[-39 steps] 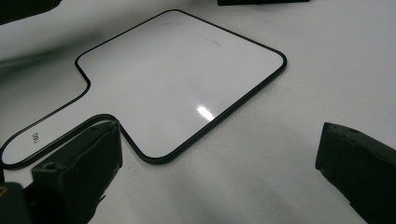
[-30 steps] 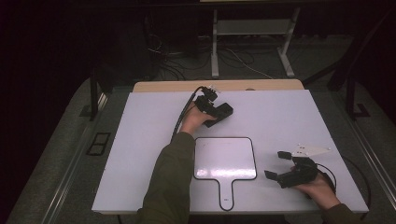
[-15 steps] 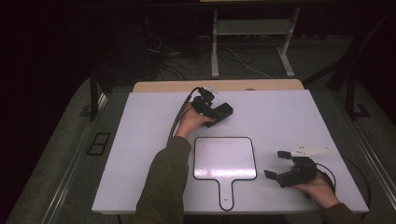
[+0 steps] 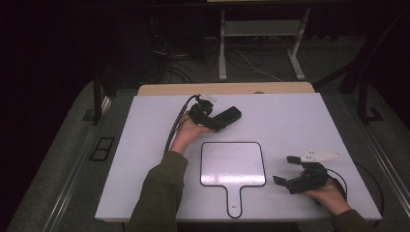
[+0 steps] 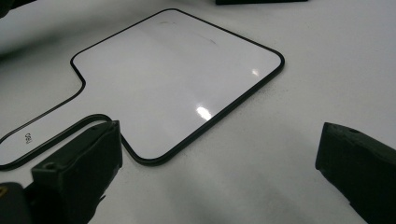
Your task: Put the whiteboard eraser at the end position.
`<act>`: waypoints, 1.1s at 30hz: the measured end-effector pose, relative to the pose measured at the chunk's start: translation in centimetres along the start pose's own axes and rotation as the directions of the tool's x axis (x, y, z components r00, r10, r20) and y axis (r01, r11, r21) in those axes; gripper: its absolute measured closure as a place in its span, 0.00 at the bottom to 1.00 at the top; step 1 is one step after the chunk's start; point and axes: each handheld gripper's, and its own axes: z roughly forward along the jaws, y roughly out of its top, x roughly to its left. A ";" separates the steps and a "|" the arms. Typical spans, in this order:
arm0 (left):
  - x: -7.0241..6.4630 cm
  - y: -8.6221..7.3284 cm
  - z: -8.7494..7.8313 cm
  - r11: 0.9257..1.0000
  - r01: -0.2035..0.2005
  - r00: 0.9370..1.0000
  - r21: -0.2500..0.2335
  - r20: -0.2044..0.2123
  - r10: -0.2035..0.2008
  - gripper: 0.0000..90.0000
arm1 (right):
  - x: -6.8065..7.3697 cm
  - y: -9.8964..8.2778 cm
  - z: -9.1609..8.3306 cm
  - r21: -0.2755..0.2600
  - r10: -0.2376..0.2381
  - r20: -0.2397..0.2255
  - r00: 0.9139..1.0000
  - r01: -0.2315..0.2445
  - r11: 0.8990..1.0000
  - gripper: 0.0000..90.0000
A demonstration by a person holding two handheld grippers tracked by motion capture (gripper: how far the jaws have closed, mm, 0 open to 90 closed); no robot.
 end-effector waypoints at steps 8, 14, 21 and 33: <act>-0.8 -1.7 -1.1 1.000 0.010 1.000 -0.027 0.004 -0.010 0.00 | -0.1 0.0 0.0 0.000 0.000 0.002 1.000 0.000 1.000 0.00; -1.8 -3.0 -2.3 0.999 0.010 1.000 -0.051 0.015 -0.009 0.01 | -0.1 0.0 -0.1 -0.001 0.001 0.005 1.000 -0.001 1.000 0.00; -2.7 -5.2 -3.8 0.999 0.014 1.000 -0.052 0.001 -0.014 0.00 | -0.1 0.0 -0.1 -0.007 0.001 0.005 1.000 -0.001 1.000 0.00; -4.1 -7.8 -6.3 0.994 0.023 1.000 -0.104 -0.017 -0.025 0.00 | -0.1 0.0 -0.2 -0.009 0.002 0.004 1.000 -0.002 1.000 0.00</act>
